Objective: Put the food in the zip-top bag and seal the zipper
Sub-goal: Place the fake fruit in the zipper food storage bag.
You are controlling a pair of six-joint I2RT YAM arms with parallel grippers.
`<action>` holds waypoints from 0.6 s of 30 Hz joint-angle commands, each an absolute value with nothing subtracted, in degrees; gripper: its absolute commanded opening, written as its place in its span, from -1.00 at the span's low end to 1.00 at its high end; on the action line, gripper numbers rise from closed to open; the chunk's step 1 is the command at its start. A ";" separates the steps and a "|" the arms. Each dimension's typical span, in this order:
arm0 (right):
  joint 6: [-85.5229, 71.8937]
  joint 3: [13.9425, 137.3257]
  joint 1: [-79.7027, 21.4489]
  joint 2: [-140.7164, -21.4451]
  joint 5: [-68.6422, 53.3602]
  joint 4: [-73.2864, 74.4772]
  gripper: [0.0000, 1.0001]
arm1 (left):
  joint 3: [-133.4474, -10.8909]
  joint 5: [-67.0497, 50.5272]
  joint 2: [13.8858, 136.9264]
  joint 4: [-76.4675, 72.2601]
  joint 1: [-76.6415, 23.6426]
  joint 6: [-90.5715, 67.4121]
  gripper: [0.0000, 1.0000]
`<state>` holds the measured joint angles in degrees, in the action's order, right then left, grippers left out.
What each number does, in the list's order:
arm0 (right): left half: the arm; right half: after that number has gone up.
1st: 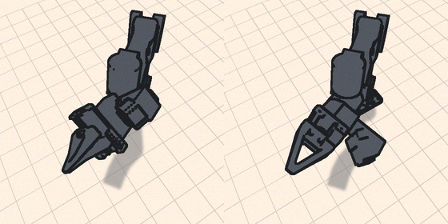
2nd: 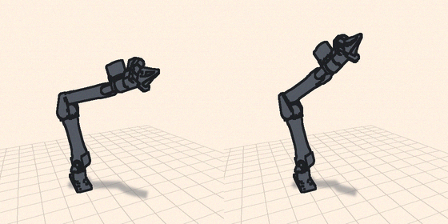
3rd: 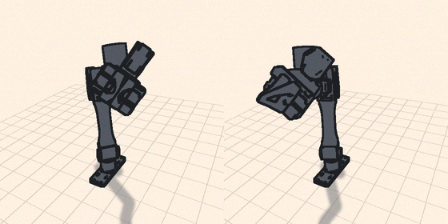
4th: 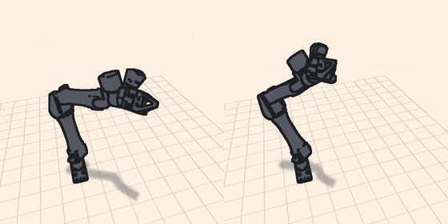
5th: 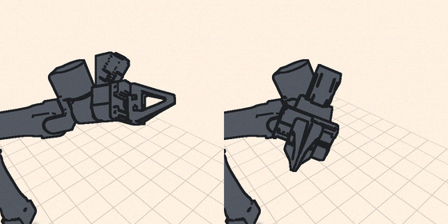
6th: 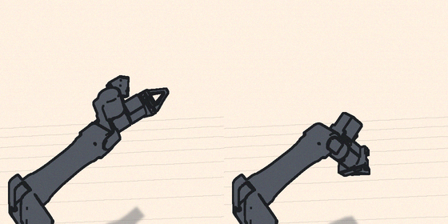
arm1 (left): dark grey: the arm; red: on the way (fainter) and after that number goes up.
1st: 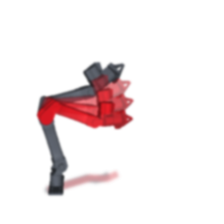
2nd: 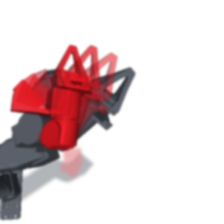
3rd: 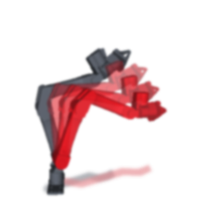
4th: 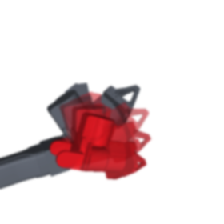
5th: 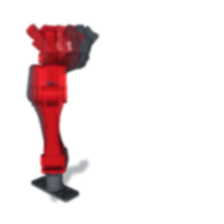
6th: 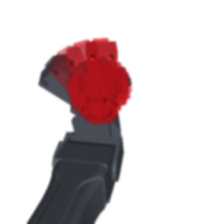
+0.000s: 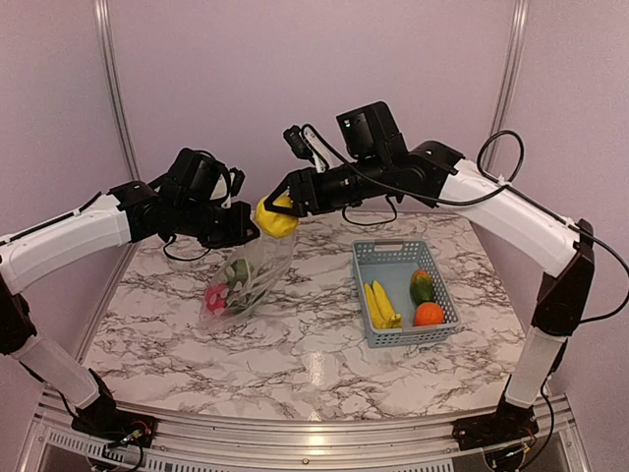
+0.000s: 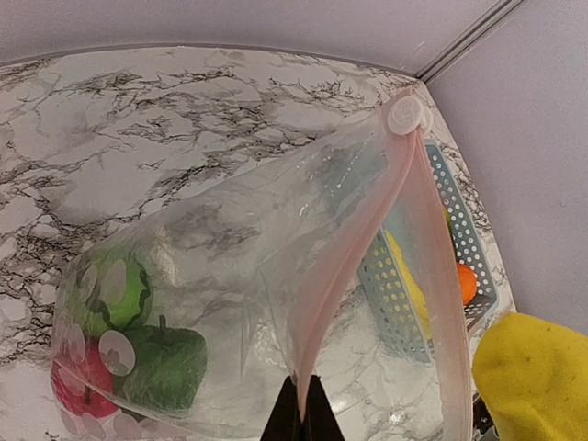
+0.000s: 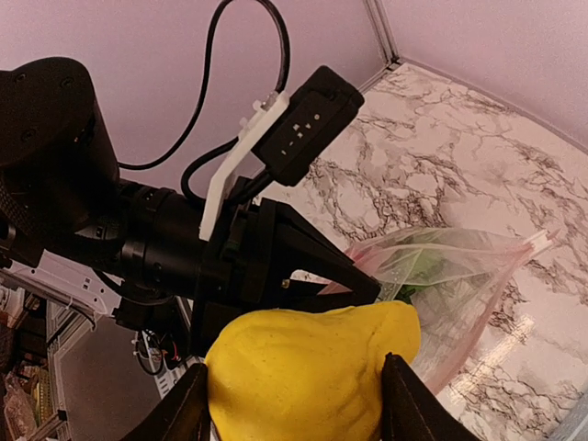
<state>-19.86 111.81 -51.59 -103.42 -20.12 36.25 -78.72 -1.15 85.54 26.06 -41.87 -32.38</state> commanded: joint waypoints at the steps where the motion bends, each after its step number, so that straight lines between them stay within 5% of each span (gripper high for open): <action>1: -18.89 111.64 -52.47 -105.00 -19.14 35.73 0.09 | -79.04 -1.97 84.81 26.41 -41.48 -33.25 -1.00; 8: -18.93 109.52 -52.51 -105.99 -15.25 35.98 0.10 | -79.71 -2.00 84.39 27.80 -41.48 -33.22 -1.00; 13: -19.15 110.44 -52.54 -106.23 -12.97 37.23 0.49 | -79.72 -1.44 83.22 28.03 -41.48 -33.31 -1.00; 16: -18.99 111.62 -52.55 -105.64 -12.46 38.14 0.88 | -79.55 -0.99 82.76 28.23 -41.48 -33.43 -1.00; 18: -19.31 112.14 -52.49 -105.09 -13.02 38.64 0.91 | -79.20 -0.80 82.56 28.01 -41.48 -33.53 -1.00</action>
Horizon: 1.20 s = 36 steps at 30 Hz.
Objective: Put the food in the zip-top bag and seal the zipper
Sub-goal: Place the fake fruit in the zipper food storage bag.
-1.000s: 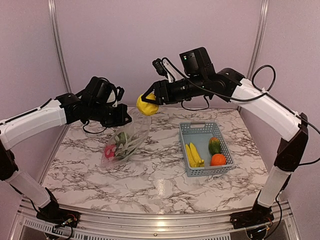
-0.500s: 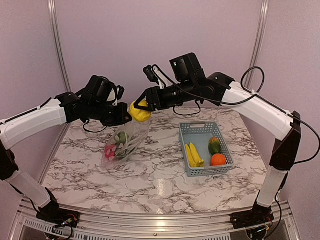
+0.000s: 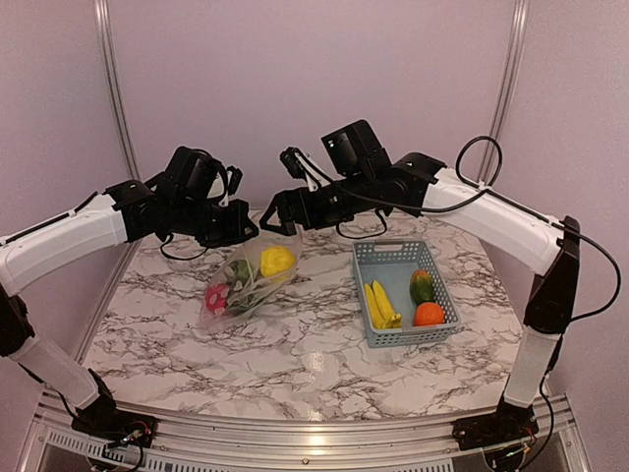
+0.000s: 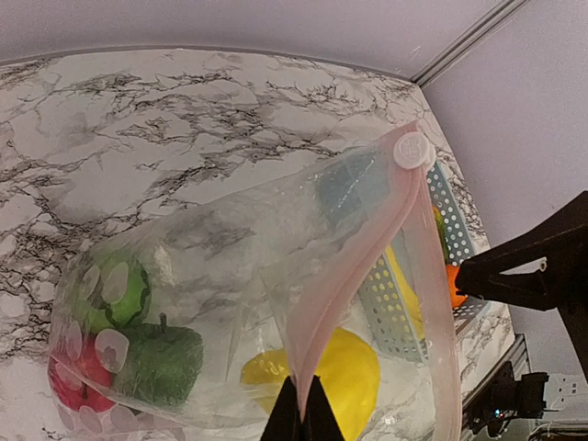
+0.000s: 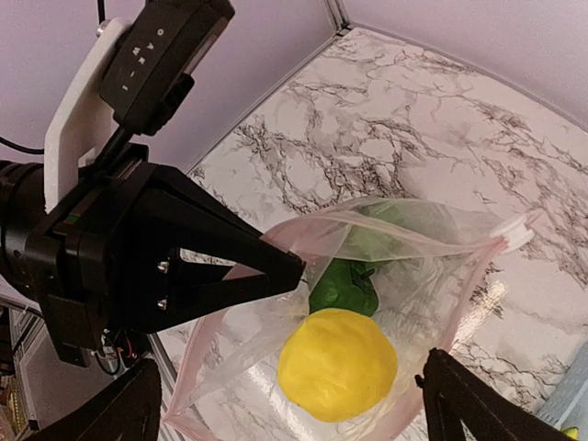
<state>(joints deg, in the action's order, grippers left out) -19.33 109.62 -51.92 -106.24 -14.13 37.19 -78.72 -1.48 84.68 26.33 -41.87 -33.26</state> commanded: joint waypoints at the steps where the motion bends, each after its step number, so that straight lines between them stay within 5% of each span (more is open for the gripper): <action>1: -19.53 112.58 -52.47 -104.77 -13.33 38.95 0.91 | -79.13 -0.80 82.59 27.89 -41.48 -33.62 -1.00; 10: -19.52 108.66 -49.39 -94.64 -6.30 40.68 0.97 | -80.44 -0.49 82.85 28.71 -41.48 -33.17 -1.00; 19: -20.57 85.46 -32.79 -80.18 -1.22 42.78 0.97 | -85.08 -0.26 80.99 33.35 -41.48 -32.08 -1.00; 36: -16.37 71.83 -31.27 -80.48 2.13 49.76 0.66 | -79.64 -1.67 80.73 31.86 -41.57 -32.34 -1.00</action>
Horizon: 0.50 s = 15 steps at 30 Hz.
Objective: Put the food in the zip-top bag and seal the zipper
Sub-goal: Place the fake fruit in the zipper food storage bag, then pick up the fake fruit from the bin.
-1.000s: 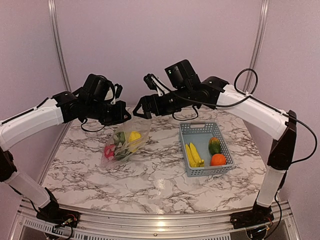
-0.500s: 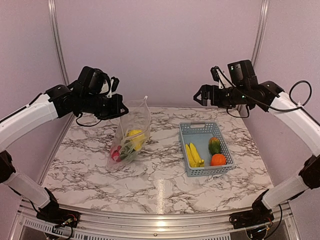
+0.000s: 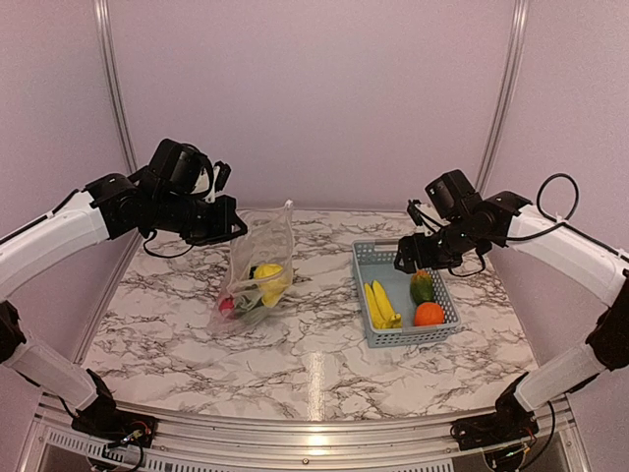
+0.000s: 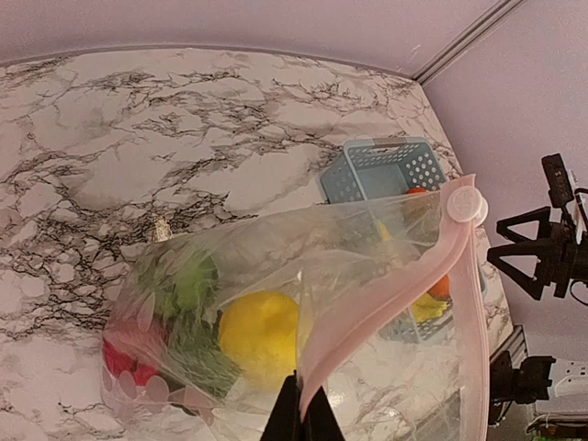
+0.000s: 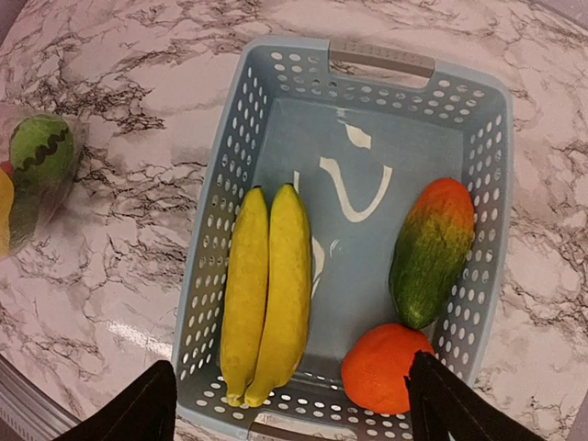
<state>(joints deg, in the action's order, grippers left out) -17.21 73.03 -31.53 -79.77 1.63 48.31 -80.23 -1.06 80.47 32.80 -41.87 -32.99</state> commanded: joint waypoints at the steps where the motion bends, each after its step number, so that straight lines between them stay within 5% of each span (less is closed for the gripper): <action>1: -16.42 71.50 -31.26 -80.83 1.66 49.93 0.65 | -79.55 -1.79 80.87 31.65 -41.57 -32.34 -1.00; 15: -14.50 69.75 -29.74 -85.61 -7.42 53.01 0.42 | -78.23 -3.08 82.34 29.00 -41.55 -31.79 -1.00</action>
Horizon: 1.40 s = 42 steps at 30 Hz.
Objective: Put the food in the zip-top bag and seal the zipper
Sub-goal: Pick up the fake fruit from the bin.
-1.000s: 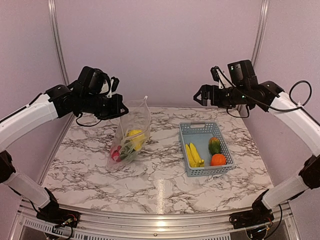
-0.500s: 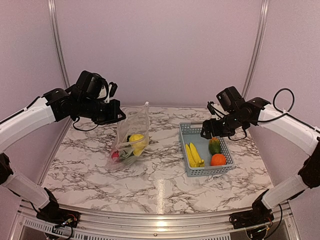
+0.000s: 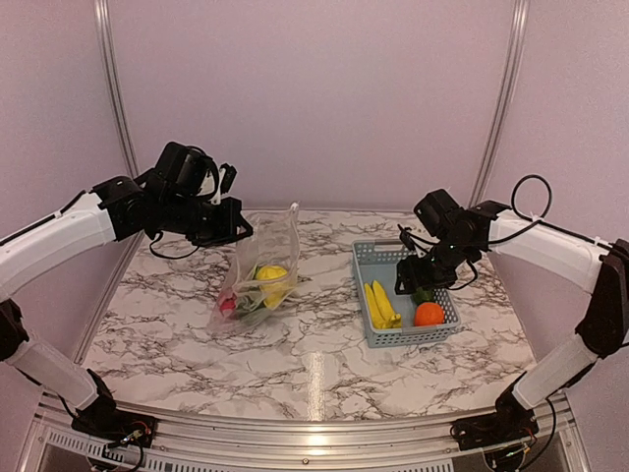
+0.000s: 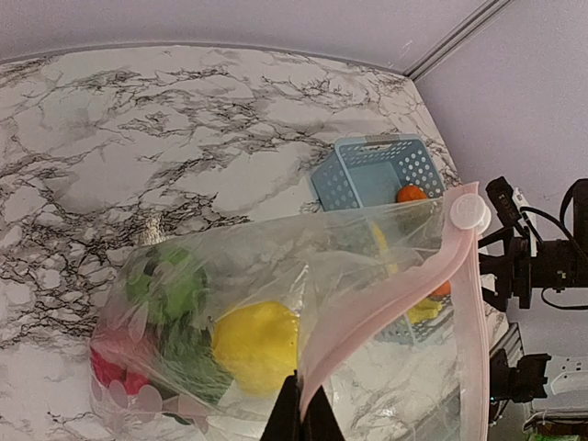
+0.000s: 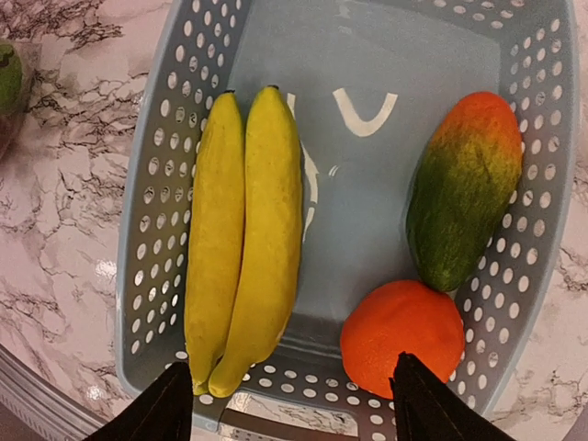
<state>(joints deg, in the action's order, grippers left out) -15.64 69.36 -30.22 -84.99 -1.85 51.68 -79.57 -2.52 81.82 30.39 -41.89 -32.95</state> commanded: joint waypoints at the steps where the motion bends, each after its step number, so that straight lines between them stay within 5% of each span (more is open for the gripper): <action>1: -14.49 69.64 -29.78 -85.91 -8.74 52.86 0.41 | -77.97 -3.03 82.37 28.88 -41.57 -31.67 -1.00; 21: -15.80 71.80 -36.12 -93.61 -8.34 57.16 0.35 | -75.04 -2.57 80.87 26.74 -41.57 -32.16 -1.00; 32: -15.85 71.88 -36.47 -95.98 -7.75 55.11 0.09 | -74.88 -2.70 81.00 25.52 -41.57 -32.73 -1.00; 42: -15.92 73.94 -36.39 -97.03 -3.94 54.81 -0.35 | -76.05 -3.39 82.15 25.49 -41.57 -32.82 -1.00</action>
<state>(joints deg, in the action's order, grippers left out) -15.70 71.05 -36.14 -97.17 -6.52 55.57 -75.61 -2.59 81.80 25.98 -41.89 -32.60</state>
